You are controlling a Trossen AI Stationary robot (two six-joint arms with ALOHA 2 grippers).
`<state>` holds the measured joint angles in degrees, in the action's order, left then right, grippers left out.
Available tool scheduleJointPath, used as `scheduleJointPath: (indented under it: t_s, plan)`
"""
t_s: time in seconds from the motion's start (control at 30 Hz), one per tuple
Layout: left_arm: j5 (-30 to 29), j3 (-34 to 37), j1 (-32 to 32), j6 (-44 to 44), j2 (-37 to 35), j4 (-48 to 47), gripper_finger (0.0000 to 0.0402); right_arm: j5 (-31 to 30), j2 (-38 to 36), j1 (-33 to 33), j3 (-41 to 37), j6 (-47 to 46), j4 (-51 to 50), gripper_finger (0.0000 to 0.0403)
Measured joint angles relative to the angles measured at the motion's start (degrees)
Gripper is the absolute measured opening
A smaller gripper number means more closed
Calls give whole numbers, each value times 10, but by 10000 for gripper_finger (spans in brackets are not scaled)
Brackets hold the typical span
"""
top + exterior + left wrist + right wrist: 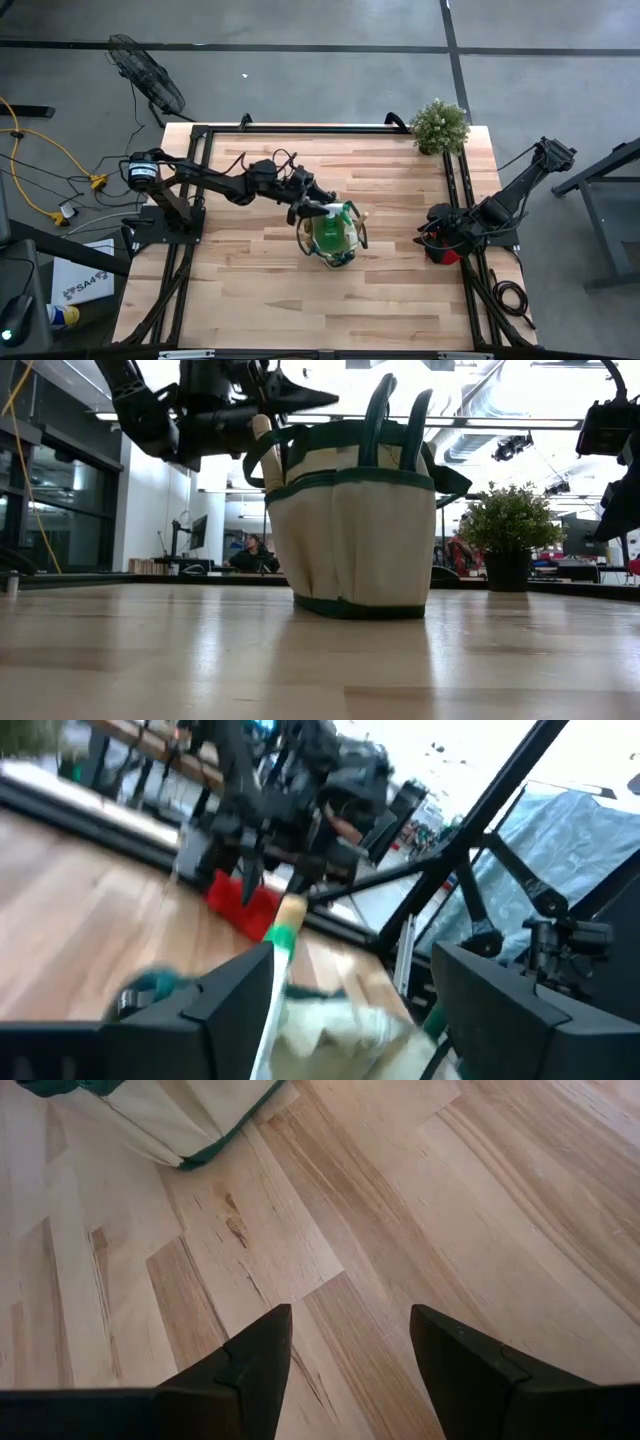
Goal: Pick & Place Garden tools in Gardening bag
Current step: Put the green spray bottle into the white gardening bag
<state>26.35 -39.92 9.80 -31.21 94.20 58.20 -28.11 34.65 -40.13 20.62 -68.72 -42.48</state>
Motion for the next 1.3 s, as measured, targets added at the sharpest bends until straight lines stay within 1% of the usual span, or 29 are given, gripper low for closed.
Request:
scheduleJointPath:
  t_s: [0.1, 0.17, 0.23, 0.3, 0.4, 0.5, 0.57, 0.63, 0.73, 0.9, 0.97, 1.13, 1.23, 1.3]
  plan:
    - [-4, -3, 0, 17, -18, 0, 266, 0, 0, 0, 0, 0, 0, 197]
    - [-9, -18, 0, 38, -25, -26, 266, 0, 0, 0, 0, 0, 0, 197]
    - [-15, -45, 0, 59, -30, -96, 263, 0, 0, 0, 0, 0, 0, 197]
    - [-17, -82, 0, 92, -30, -194, 257, 0, 0, 0, 0, 0, 0, 197]
    - [-23, -142, -2, 184, -30, -342, 247, 0, 0, 0, 0, 0, 0, 197]
    - [-63, -191, -13, 276, -30, -462, 242, 0, 0, 0, 0, 0, 0, 197]
    - [-99, -212, -21, 325, -29, -506, 242, 0, 0, 0, 0, 0, 0, 197]
    - [-119, -223, -26, 360, -24, -517, 241, 0, 0, 0, 0, 0, 0, 197]
    - [-115, -224, -32, 383, -23, -525, 241, 0, 0, 0, 0, 0, 0, 197]
    - [-110, -224, -36, 387, -6, -526, 241, 0, 0, 0, 0, 0, 0, 197]
    - [-107, -226, -38, 387, 7, -508, 241, 0, 0, 0, 0, 0, 0, 197]
    - [-105, -226, -38, 387, 15, -502, 241, 0, 0, 0, 0, 0, 3, 197]
    - [-100, -226, -38, 385, 14, -508, 232, 0, 0, 0, 0, 0, 6, 197]
    - [-100, -225, -38, 385, 15, -511, 216, 0, 0, 0, 0, 0, 7, 197]
